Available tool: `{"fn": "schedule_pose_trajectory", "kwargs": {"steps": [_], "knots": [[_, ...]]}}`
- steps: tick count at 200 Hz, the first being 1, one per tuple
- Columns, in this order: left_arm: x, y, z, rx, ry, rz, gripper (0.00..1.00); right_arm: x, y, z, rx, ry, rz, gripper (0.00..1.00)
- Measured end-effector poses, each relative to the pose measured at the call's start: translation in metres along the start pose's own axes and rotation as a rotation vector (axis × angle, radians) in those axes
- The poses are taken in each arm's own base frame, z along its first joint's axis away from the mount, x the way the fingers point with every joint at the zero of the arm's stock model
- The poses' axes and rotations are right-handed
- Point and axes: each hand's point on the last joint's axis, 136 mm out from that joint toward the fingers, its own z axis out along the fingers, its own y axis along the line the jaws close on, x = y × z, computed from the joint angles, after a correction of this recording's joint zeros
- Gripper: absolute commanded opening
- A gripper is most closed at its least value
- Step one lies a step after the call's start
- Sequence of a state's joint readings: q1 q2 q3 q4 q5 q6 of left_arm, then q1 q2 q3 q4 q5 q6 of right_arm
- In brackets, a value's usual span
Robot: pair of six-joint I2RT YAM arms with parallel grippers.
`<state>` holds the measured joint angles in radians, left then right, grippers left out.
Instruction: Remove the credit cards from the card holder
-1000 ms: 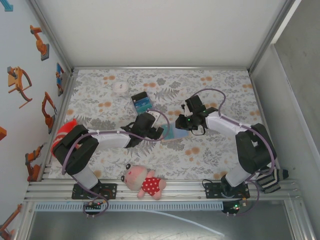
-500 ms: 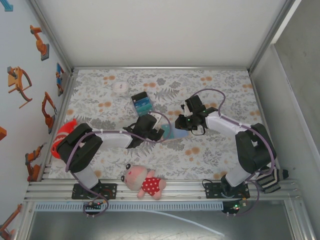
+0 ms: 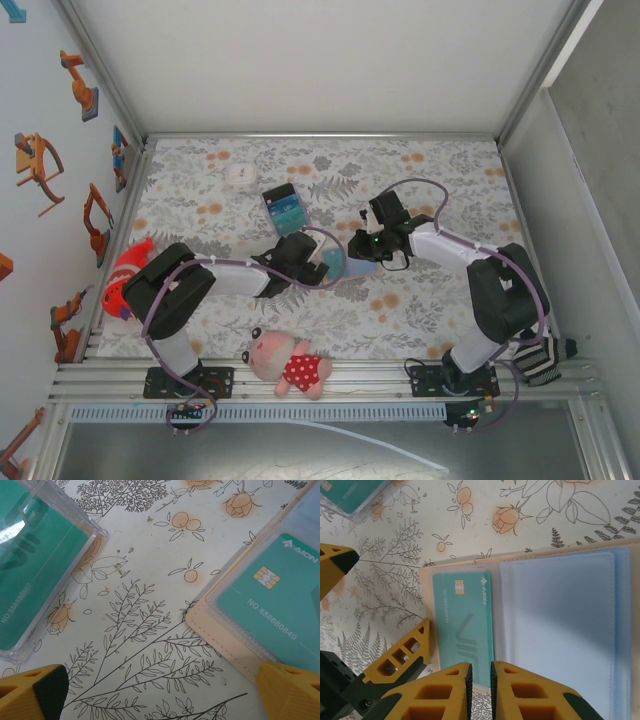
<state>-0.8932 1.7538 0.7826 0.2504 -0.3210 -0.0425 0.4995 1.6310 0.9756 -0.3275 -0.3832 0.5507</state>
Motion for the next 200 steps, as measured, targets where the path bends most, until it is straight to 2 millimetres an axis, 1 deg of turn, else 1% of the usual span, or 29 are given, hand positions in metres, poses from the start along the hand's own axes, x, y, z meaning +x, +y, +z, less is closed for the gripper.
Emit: {"fn": "schedule_pose_trajectory", "kwargs": {"steps": [29, 62, 89, 118, 169, 200], "knots": [[-0.001, -0.002, 0.0, -0.001, -0.003, 0.006, 0.97, 0.003, 0.002, 0.007, -0.025, 0.023, 0.006, 0.18], [-0.001, -0.002, 0.0, -0.006, -0.003, 0.011, 0.97, 0.011, -0.002, 0.021, -0.04, 0.075, 0.031, 0.18], [-0.002, -0.001, 0.0, -0.013, -0.002, 0.013, 0.97, 0.012, -0.005, 0.029, -0.038, 0.097, 0.046, 0.18], [-0.002, -0.001, 0.0, -0.014, 0.001, 0.016, 0.97, 0.012, -0.006, 0.033, -0.042, 0.11, 0.058, 0.18], [-0.003, -0.002, 0.001, -0.018, 0.002, 0.022, 0.97, 0.015, -0.015, 0.04, -0.031, 0.132, 0.09, 0.17], [-0.003, -0.002, 0.0, -0.021, 0.002, 0.026, 0.97, 0.016, -0.015, 0.043, -0.04, 0.14, 0.095, 0.17]]}}
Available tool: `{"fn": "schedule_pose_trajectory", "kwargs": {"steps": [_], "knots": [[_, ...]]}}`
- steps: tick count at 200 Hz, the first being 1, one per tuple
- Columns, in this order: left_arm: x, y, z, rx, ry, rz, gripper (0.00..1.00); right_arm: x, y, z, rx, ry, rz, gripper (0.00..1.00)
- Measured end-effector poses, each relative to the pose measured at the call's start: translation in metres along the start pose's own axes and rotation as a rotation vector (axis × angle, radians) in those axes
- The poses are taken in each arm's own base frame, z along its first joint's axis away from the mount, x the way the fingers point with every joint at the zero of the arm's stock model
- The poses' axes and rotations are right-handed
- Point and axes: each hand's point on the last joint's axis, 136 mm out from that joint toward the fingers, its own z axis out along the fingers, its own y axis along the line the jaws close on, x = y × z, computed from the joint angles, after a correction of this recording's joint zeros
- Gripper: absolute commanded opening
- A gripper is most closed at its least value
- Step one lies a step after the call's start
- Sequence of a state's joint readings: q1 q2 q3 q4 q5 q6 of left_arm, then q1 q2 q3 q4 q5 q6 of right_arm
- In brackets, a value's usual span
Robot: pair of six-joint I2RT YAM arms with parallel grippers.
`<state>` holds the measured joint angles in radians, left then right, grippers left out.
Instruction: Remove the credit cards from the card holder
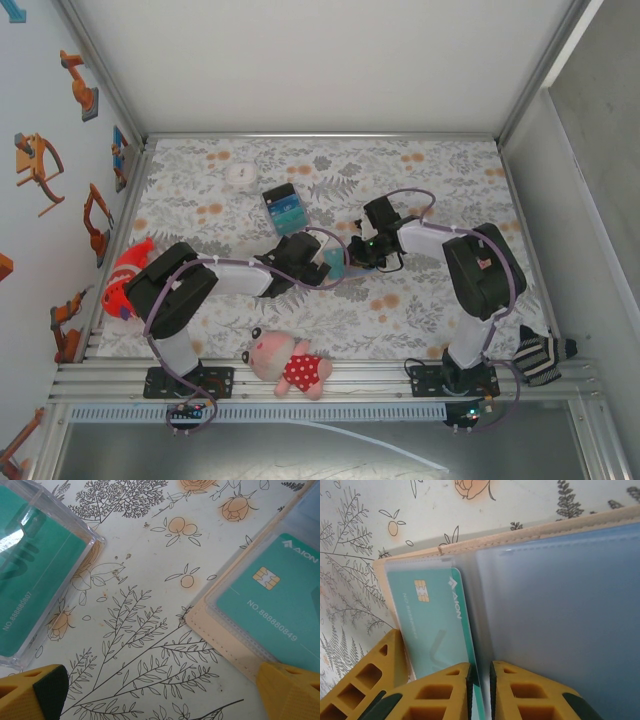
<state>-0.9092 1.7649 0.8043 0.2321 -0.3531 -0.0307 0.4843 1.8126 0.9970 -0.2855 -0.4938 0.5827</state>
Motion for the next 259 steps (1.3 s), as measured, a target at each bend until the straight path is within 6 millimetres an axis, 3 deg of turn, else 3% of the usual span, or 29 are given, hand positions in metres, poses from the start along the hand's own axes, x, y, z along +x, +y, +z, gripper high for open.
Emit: {"fn": "schedule_pose_trajectory", "kwargs": {"steps": [132, 259], "knots": [[0.0, 0.002, -0.001, -0.02, 0.007, 0.014, 0.97, -0.004, 0.008, 0.0, -0.223, -0.02, 0.118, 0.11], [0.0, 0.005, -0.001, -0.04, 0.016, 0.022, 0.97, -0.006, 0.015, -0.008, -0.292, -0.056, 0.114, 0.0]]}}
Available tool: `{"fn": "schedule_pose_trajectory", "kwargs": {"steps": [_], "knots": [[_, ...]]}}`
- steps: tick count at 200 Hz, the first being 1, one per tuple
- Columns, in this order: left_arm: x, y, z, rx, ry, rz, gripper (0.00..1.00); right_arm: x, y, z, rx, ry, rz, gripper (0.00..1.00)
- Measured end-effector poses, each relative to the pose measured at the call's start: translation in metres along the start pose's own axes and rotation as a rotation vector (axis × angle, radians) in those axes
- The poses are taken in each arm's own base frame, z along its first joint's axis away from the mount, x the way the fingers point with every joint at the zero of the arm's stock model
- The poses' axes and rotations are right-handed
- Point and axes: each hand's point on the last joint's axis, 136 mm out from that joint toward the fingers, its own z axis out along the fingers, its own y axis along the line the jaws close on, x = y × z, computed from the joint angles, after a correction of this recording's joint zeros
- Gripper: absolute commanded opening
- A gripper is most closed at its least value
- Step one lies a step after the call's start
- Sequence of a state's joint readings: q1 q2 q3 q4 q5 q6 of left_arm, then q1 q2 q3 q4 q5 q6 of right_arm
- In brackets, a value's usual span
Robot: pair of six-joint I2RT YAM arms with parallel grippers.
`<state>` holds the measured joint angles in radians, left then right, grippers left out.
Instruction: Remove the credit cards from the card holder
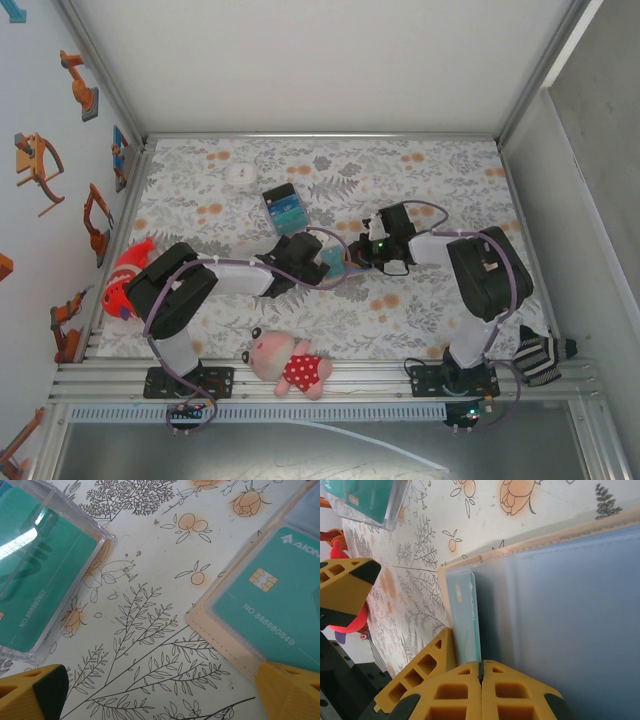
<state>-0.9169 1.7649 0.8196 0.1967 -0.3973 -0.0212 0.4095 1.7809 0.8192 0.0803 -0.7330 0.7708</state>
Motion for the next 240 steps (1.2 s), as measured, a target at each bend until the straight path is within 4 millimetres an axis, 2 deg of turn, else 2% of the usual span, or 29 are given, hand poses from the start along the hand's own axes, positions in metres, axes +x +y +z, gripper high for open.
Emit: {"fn": "schedule_pose_trajectory", "kwargs": {"steps": [148, 240], "knots": [[-0.004, 0.001, -0.001, -0.003, 0.01, 0.015, 0.97, -0.003, -0.011, -0.008, 0.015, -0.011, 0.001, 0.0], [-0.051, 0.0, -0.003, 0.003, -0.065, -0.028, 0.97, -0.002, -0.009, -0.008, 0.007, -0.006, 0.0, 0.0]]}}
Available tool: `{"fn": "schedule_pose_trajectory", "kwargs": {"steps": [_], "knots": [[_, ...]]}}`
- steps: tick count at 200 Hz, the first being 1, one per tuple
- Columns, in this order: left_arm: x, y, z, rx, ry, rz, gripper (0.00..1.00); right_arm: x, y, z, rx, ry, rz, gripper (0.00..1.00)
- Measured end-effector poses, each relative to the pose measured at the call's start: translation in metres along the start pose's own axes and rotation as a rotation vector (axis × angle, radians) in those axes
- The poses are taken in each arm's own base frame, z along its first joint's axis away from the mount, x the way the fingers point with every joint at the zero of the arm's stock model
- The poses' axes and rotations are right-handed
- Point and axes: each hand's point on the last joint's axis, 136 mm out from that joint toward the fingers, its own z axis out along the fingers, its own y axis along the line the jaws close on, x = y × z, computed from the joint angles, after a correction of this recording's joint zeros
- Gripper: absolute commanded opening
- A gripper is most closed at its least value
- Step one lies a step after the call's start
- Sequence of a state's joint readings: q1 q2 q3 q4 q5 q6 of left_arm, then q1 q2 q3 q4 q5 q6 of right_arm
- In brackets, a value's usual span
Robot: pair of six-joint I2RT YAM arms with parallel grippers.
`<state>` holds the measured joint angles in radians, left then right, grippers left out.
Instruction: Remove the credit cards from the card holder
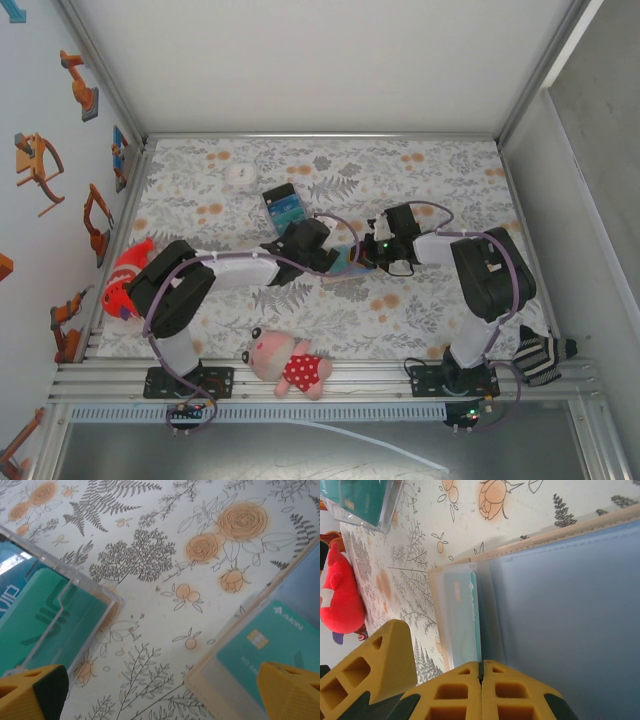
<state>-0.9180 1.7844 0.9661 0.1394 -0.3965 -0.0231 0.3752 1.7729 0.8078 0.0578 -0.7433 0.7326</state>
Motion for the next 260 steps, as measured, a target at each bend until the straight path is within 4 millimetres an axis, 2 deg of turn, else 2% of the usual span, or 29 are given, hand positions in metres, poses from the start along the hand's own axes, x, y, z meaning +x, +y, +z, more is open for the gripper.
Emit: {"fn": "schedule_pose_trajectory", "kwargs": {"steps": [24, 64, 162, 260], "knots": [[0.001, -0.005, 0.007, 0.008, 0.01, 0.006, 0.97, 0.0, 0.0, 0.0, -0.002, -0.001, -0.001, 0.0], [0.016, -0.015, 0.017, 0.034, 0.053, 0.026, 0.97, -0.001, 0.002, 0.0, -0.009, -0.003, -0.003, 0.0], [0.015, -0.018, 0.019, 0.035, 0.068, 0.051, 0.97, -0.002, -0.002, -0.002, -0.002, -0.008, 0.007, 0.0], [0.021, -0.014, 0.019, 0.015, 0.089, 0.096, 0.97, -0.009, -0.008, -0.014, 0.012, -0.033, 0.011, 0.0]]}}
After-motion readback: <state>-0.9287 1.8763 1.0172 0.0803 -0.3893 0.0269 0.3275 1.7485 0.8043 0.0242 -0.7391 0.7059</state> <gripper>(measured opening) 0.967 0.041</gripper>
